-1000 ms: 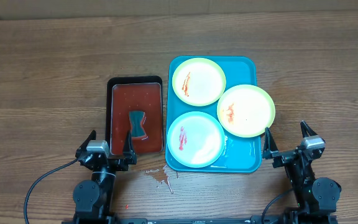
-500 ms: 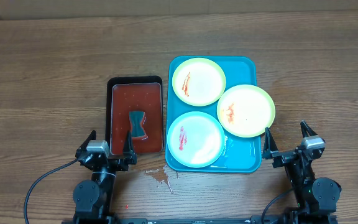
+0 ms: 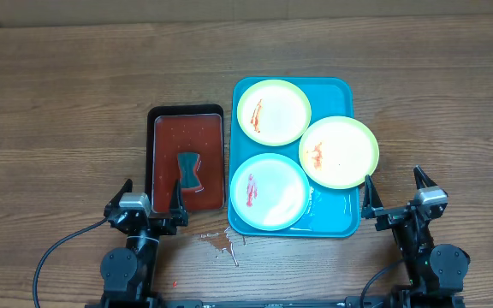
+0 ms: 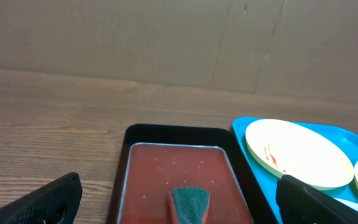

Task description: Clean dirty plates on tray and stack at the side

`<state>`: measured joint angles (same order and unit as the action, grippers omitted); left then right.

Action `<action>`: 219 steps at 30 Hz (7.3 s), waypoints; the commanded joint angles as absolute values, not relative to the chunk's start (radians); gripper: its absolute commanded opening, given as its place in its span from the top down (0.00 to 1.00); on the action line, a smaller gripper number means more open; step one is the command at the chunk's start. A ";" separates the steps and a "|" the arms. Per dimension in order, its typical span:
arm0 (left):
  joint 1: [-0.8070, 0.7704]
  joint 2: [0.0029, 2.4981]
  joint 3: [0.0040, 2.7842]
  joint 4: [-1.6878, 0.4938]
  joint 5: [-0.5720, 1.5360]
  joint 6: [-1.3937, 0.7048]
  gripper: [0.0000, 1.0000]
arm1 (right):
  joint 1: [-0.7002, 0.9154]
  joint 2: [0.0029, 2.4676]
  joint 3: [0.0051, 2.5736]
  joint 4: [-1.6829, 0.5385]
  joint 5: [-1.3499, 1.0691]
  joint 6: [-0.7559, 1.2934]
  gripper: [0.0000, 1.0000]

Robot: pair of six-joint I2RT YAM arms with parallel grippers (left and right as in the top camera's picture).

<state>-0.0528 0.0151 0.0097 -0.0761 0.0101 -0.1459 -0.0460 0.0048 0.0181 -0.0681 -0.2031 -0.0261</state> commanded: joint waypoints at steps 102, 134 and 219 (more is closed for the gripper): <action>-0.179 2.000 1.252 -1.017 0.090 -0.375 0.96 | 0.426 1.265 1.059 -1.056 -0.068 0.510 0.32; -0.176 1.951 1.457 -1.132 0.052 -0.336 0.96 | 0.426 1.380 0.885 -0.870 -0.177 0.410 0.35; -0.546 2.138 1.560 -0.995 0.097 -0.446 0.96 | 0.399 1.674 0.779 -0.563 0.020 0.568 0.96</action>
<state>-0.5854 2.1212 1.5578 -0.9615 0.1528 -0.3866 0.4175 1.6264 0.8097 -0.5426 -0.0498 0.5823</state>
